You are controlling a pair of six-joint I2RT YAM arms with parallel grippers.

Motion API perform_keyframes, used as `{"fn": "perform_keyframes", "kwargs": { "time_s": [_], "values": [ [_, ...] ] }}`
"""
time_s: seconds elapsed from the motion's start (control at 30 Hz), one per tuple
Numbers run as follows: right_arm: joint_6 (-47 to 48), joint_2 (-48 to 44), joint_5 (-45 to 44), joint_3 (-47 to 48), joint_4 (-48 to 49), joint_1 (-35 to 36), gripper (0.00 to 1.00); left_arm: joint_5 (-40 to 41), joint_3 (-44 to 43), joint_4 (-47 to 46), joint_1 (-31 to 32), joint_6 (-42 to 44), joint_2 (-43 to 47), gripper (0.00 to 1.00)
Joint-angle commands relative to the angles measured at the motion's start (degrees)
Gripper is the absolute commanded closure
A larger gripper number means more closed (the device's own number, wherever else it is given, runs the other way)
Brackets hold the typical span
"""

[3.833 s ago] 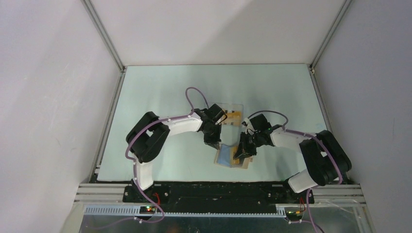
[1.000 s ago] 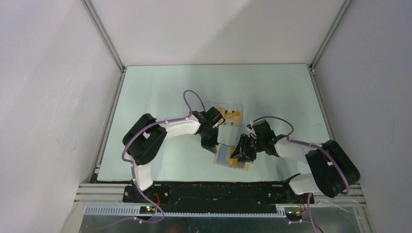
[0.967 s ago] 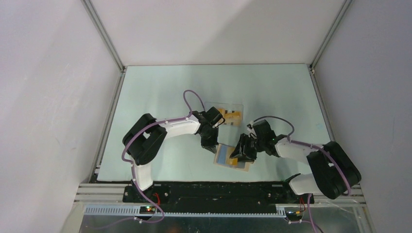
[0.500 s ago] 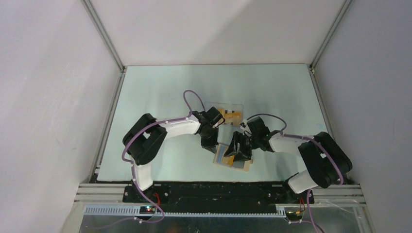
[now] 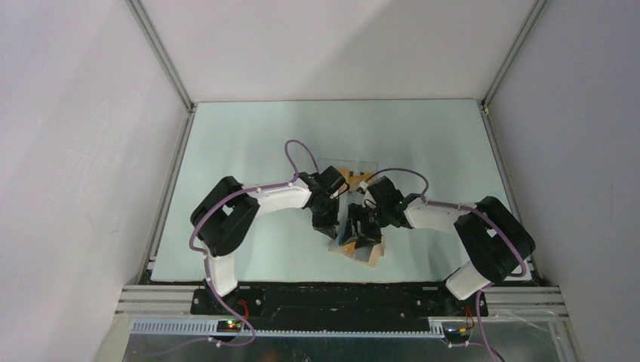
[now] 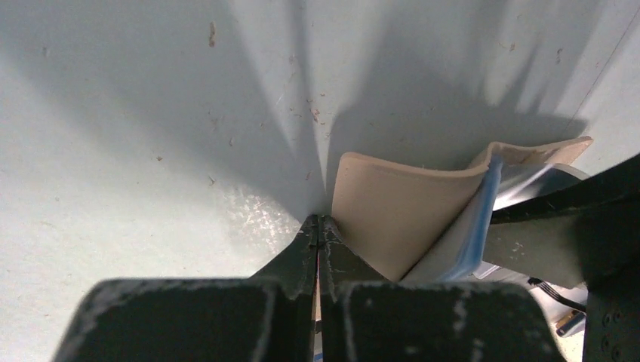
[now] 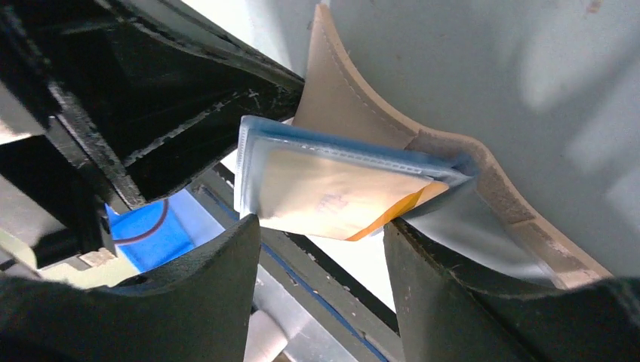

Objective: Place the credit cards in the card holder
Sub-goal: Insert the credit card into the card holder.

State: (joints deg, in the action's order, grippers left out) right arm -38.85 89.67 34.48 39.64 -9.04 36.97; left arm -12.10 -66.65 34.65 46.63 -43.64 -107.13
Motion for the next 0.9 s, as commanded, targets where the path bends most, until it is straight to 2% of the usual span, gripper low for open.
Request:
{"fn": "perform_keyframes", "kwargs": {
  "time_s": [0.0, 0.03, 0.07, 0.1, 0.17, 0.33, 0.43, 0.67, 0.87],
  "values": [
    [5.48, -2.99, -6.14, 5.11, -4.64, 1.78, 0.40, 0.52, 0.19, -0.56, 0.52, -0.45, 0.49, 1.00],
    [5.60, -3.48, -6.38, 5.23, -5.08, 1.98, 0.44, 0.68, 0.29, -0.56, 0.55, -0.42, 0.77, 1.00],
    [5.66, -4.20, -6.38, 5.25, -5.19, 1.97, 0.53, 0.92, 0.29, -0.58, 0.47, -0.23, 1.35, 1.00],
    [5.65, -4.35, -6.08, 5.27, -5.22, 1.90, 0.55, 1.01, 0.29, -0.52, 0.41, -0.14, 1.73, 1.00],
    [5.70, -4.56, -6.20, 5.65, -6.14, 1.89, 0.52, 1.42, 0.84, -0.47, 0.14, 0.29, 3.21, 0.97],
    [6.85, -5.42, -7.51, 6.06, -9.65, 1.90, 0.40, 4.13, 2.72, 0.95, -1.07, 0.44, 9.23, 0.69],
    [7.79, -5.62, -7.05, 6.07, -10.37, 1.95, 0.36, 5.91, 3.48, 2.75, -1.50, 0.63, 12.10, 0.59],
    [8.78, -6.44, -7.41, 6.07, -12.97, 1.94, 0.31, 6.70, 3.97, 3.87, -1.85, 0.62, 14.83, 0.52],
    [9.36, -8.99, -9.49, 6.01, -16.19, 1.49, 0.34, -1.19, 4.16, -2.20, -1.98, 0.04, 14.38, 0.51]
  ]
}}
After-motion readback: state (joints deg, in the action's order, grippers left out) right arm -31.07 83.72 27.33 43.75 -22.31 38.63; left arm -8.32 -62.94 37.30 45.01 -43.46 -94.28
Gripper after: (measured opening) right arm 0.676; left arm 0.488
